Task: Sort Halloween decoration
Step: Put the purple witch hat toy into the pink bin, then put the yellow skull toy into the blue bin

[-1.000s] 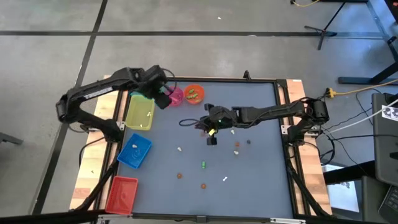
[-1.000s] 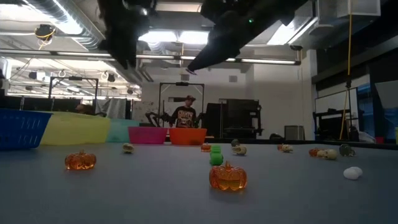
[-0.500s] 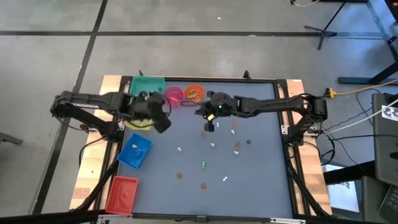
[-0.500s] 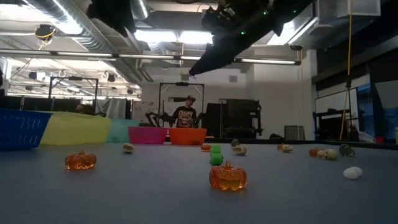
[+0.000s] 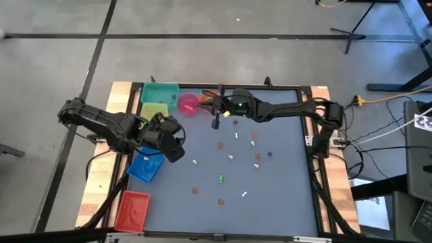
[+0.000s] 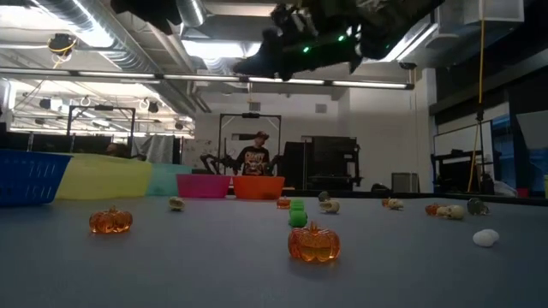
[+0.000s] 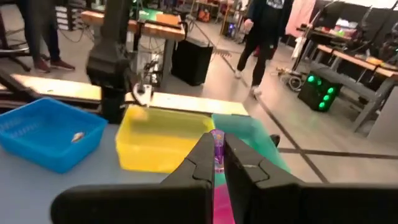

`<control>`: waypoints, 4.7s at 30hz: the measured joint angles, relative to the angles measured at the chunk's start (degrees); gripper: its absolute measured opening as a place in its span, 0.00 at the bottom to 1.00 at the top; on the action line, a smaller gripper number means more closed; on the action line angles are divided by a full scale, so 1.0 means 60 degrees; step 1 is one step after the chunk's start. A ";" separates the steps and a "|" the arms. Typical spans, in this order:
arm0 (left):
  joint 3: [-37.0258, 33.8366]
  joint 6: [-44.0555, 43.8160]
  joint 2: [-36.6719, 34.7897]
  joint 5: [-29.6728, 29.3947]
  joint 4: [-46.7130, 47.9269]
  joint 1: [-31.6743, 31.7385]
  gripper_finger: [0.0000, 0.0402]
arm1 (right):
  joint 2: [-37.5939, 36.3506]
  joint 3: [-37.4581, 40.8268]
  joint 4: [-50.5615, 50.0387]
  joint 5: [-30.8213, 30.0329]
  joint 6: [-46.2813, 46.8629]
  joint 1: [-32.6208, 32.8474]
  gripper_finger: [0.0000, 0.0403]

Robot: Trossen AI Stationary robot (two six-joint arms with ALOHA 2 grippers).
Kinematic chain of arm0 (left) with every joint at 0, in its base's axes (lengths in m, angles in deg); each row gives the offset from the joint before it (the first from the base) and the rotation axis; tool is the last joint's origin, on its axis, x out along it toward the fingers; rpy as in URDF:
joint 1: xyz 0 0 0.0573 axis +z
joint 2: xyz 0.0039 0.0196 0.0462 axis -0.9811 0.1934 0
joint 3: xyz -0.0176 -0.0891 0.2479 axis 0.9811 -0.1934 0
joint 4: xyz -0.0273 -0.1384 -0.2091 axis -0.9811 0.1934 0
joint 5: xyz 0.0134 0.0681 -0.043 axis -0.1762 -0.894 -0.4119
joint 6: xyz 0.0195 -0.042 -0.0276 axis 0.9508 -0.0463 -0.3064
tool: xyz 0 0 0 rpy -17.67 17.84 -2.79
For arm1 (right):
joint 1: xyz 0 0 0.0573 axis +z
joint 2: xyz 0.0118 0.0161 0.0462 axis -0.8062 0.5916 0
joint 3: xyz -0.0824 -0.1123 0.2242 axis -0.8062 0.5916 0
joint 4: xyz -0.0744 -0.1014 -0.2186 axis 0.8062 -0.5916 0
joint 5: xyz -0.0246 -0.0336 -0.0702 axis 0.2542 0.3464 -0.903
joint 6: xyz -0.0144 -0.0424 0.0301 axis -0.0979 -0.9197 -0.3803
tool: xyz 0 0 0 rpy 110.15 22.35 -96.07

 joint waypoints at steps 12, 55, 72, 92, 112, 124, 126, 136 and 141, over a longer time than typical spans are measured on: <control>0.0000 0.0000 0.0003 -0.0252 -0.0128 -0.0094 0.44 | 0.2904 -0.2691 -0.0147 -0.0116 0.0022 -0.0318 0.05; 0.0000 0.0058 0.0003 -0.0184 -0.0242 -0.0108 0.44 | 0.3701 -0.3399 -0.1495 -0.1431 -0.0066 -0.0579 0.06; 0.0000 0.0044 0.0004 -0.0184 -0.0267 -0.0108 0.44 | 0.3701 -0.3399 -0.1552 -0.1431 -0.0066 -0.0557 0.45; 0.0000 0.1123 0.0795 -0.0177 -0.1413 -0.0108 0.44 | 0.0510 -0.3399 -0.8288 -0.1528 0.0211 -0.0223 0.46; 0.0000 0.3908 0.3597 0.2512 -0.2370 0.0421 0.44 | -0.2602 -0.2560 -1.3575 -0.3205 0.0712 0.2481 0.46; 0.0000 0.6449 0.5157 0.3970 -0.2215 0.0909 0.44 | -0.3960 0.1562 -1.0254 -0.2840 0.0809 0.2426 0.46; 0.0000 0.6816 0.5336 0.3987 -0.2196 0.0986 0.44 | -0.3946 0.1971 -0.9763 -0.2745 0.0809 0.2426 0.46; -0.0005 0.7330 0.5763 0.4627 -0.1887 0.1356 0.44 | -0.3916 0.2670 -0.8843 -0.2542 0.1005 0.2441 0.46; -0.0370 0.7338 0.5828 0.4668 -0.2222 0.1360 0.44 | -0.3916 0.2670 -0.8772 -0.2538 0.0973 0.2445 0.46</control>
